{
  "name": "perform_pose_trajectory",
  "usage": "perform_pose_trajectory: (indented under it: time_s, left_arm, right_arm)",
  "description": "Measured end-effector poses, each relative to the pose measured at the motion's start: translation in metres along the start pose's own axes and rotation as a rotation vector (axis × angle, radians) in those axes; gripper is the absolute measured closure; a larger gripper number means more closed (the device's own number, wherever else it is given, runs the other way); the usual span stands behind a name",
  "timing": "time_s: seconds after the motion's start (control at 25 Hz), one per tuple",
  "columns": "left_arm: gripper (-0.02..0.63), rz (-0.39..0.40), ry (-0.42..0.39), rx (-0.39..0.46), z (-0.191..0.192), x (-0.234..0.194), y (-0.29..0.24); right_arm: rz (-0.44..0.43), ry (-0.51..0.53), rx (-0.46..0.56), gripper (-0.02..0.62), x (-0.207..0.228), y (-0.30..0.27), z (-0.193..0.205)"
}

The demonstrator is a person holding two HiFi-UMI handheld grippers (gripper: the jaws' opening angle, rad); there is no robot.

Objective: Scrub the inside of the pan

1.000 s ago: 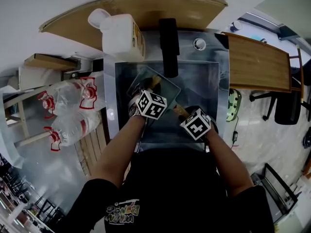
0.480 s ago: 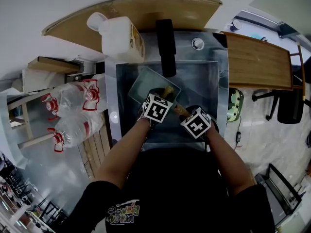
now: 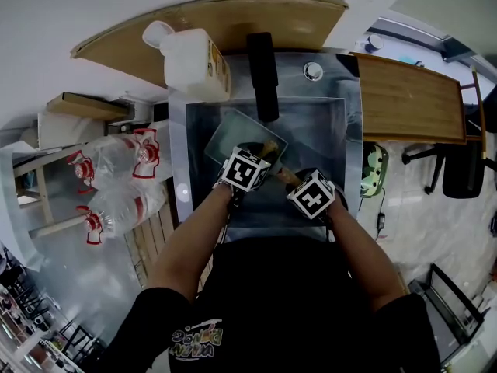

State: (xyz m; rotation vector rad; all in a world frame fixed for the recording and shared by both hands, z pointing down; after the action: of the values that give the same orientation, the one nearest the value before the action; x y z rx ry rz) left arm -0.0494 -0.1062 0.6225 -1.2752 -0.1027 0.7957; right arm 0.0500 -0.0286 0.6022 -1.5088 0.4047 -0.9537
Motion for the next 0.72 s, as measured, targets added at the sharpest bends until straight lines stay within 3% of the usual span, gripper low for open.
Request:
perform_pose_trajectory:
  time_s: [0.24, 0.36, 0.44, 0.6, 0.72]
  left_arm:
    - [0.462, 0.045, 0.042, 0.075, -0.005, 0.004, 0.02]
    - [0.462, 0.01, 0.012, 0.137, -0.015, 0.002, 0.036]
    - [0.462, -0.073, -0.012, 0.165, -0.02, -0.008, 0.047]
    - [0.462, -0.324, -0.014, 0.208, -0.028, -0.04, 0.065]
    - [0.462, -0.46, -0.018, 0.198, -0.028, -0.058, 0.068]
  right_arm:
    - [0.001, 0.008, -0.006, 0.443, -0.001, 0.0, 0.0]
    - [0.004, 0.012, -0.009, 0.443, -0.001, 0.0, 0.0]
    - [0.0, 0.011, -0.007, 0.443, -0.002, 0.001, 0.0]
    - [-0.006, 0.008, -0.002, 0.443, -0.002, 0.001, 0.0]
    - [-0.009, 0.004, 0.001, 0.443, -0.001, 0.001, 0.0]
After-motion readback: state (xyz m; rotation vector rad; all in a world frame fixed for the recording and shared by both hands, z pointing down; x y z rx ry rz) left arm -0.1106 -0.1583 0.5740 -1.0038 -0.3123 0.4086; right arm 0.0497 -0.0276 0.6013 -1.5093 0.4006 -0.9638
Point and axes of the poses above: the fingertips, and each gripper's own axes: y backward along the fingers, x to its right, z out of its underside, the point moved 5 cm from there along y, backward along the fingers, and after that the axes turned 9 degrees about -x, right-handed, at the moved point
